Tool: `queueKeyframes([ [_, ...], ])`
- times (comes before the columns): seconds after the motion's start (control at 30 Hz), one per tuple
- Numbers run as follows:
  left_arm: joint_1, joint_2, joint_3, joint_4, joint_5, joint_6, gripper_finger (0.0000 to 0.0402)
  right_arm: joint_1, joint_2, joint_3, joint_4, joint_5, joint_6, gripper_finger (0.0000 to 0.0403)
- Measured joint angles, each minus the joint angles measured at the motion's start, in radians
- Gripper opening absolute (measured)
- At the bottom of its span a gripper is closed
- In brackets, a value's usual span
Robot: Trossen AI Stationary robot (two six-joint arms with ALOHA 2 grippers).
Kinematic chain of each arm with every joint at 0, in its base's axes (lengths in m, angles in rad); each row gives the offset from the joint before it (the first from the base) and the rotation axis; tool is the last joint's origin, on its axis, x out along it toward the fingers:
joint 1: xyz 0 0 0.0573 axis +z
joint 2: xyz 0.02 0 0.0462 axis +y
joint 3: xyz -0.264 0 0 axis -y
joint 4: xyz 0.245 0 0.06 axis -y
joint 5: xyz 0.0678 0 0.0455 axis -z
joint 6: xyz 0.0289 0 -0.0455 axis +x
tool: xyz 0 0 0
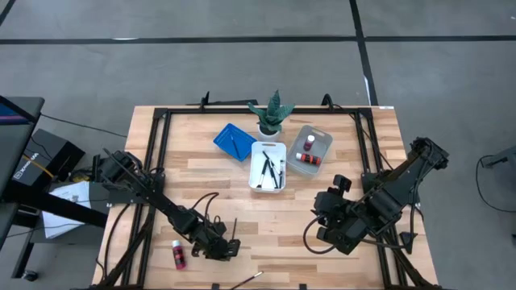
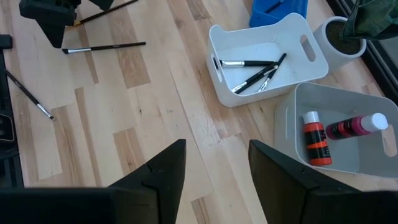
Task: Pick & Place Paint Supplies
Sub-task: Put the small black paint brush into the blue bin
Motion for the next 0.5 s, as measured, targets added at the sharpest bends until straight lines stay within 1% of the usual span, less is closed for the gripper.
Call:
queueKeyframes([
  [0.1, 0.0, 0.003, 0.005, 0.002, 0.003, -0.005, 0.0076, 0.0, 0.0, 0.0, 0.0, 0.0, 0.0, 0.017],
  [0.17, 0.0, 0.014, 0.018, -0.003, -0.007, 0.018, 0.0076, 0.0, 0.0, 0.0, 0.0, 0.0, 0.0, 0.017],
  [0.23, 0.003, 0.024, 0.017, -0.013, 0.021, 0.008, 0.0076, 0.0, 0.0, 0.0, -0.001, 0.0, 0.0, 0.017],
  [0.3, 0.004, 0.032, 0.017, -0.008, 0.003, 0.007, 0.0076, 0.0, 0.0, 0.0, -0.004, 0.0, -0.001, 0.017],
  [0.5, 0.011, 0.038, 0.017, 0.006, 0.007, 0.01, 0.0076, -0.001, 0.0, 0.0, -0.002, 0.0, -0.022, 0.017],
])
